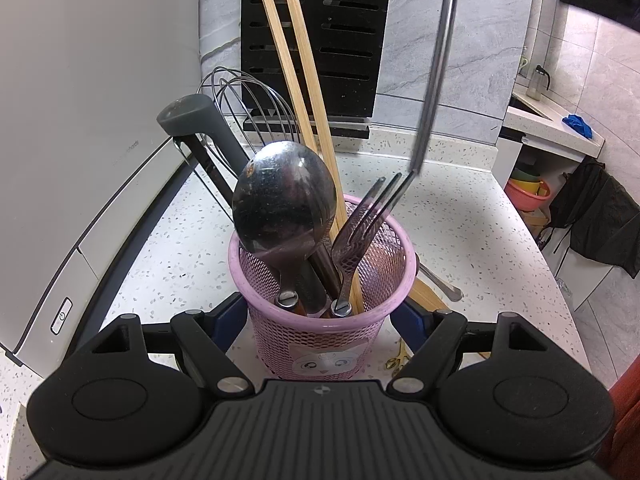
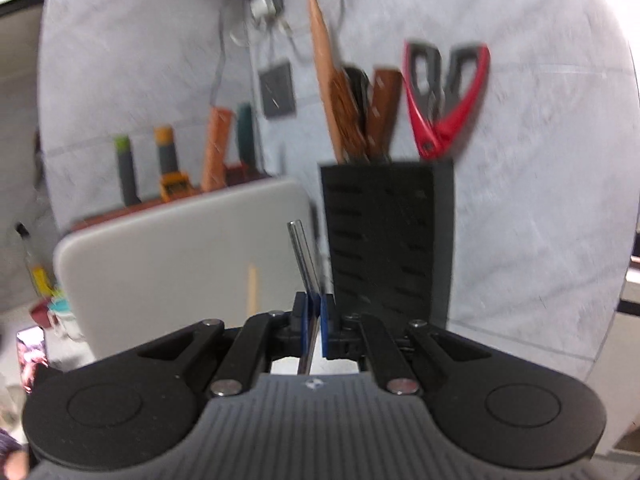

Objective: Organize utensils
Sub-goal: 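Lift the steel straw with the right gripper over the pink cup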

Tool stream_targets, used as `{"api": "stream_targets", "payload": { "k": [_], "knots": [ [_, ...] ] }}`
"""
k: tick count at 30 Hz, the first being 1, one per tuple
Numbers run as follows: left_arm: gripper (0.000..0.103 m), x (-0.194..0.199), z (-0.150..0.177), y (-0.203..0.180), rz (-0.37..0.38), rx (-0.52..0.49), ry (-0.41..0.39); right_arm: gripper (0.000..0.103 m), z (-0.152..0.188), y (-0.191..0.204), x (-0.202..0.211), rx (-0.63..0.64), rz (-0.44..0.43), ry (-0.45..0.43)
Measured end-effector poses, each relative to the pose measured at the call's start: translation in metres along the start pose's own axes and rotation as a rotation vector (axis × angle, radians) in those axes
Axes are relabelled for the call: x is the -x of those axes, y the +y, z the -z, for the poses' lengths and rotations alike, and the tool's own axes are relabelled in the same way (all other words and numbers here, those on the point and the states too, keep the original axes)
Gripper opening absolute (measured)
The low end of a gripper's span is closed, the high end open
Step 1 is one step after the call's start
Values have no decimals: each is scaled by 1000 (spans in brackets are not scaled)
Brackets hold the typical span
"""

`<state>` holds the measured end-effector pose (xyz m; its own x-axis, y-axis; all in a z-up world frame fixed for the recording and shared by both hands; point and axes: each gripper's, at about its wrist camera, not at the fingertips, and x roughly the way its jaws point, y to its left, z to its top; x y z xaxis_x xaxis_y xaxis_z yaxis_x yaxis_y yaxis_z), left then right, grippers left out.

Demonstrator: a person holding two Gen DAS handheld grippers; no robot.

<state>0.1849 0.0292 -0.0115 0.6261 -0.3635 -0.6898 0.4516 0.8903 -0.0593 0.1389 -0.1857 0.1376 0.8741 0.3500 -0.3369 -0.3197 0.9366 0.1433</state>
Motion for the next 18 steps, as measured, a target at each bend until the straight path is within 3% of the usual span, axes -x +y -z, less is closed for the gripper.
{"api": "stream_targets", "payload": {
  "k": [4, 18],
  "knots": [
    [90, 0, 0, 0, 0, -1, 0, 3, -1, 17, 7, 34, -53, -41],
    [90, 0, 0, 0, -1, 0, 1, 3, 29, 33, -19, 72, -98, 47]
  ]
}}
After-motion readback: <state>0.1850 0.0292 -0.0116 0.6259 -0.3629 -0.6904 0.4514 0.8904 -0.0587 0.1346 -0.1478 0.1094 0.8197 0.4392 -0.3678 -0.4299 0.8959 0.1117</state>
